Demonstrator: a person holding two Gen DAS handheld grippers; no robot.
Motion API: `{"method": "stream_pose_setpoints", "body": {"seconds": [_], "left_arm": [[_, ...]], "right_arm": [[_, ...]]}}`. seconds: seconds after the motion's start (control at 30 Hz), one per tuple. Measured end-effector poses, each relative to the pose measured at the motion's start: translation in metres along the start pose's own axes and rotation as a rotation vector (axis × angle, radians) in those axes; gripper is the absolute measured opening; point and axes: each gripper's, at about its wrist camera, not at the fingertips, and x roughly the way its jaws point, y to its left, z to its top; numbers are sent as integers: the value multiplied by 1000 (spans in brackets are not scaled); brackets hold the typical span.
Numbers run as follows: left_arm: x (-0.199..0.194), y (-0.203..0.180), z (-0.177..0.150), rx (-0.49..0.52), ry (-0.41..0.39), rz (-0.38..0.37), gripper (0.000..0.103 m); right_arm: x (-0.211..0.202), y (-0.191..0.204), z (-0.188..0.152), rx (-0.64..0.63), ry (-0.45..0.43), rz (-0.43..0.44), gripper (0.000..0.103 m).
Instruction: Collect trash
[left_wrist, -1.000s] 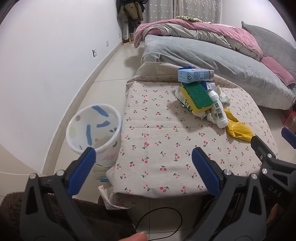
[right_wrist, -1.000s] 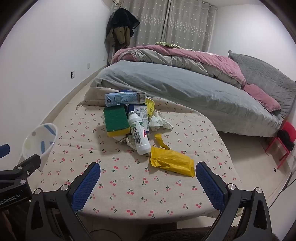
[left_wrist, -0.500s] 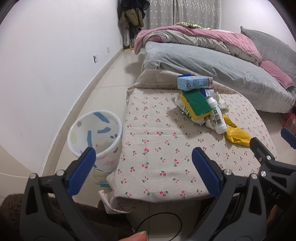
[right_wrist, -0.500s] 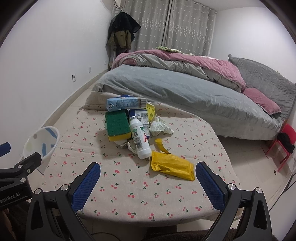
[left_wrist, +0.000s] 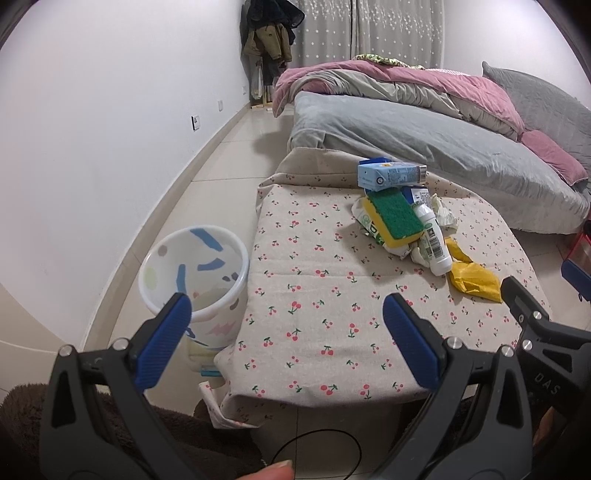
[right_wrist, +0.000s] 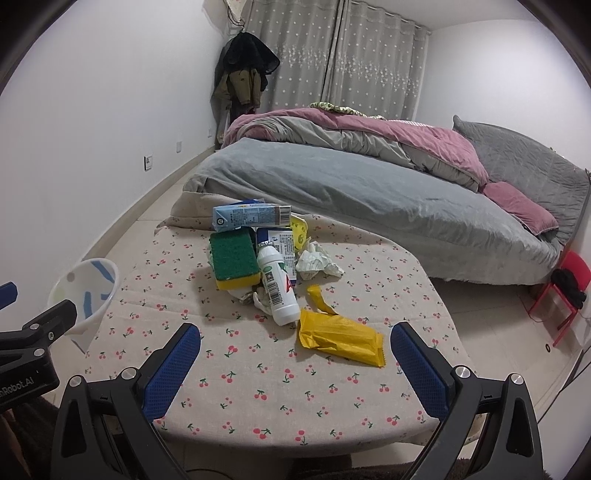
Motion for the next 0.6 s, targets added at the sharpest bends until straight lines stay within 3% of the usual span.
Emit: {"method": "stream_pose_setpoints", "body": {"seconds": [0.6], "left_arm": [[0,0,-1,0,1,0,103]], "right_arm": [[4,-2,-3,11,16,-3,103]]}}
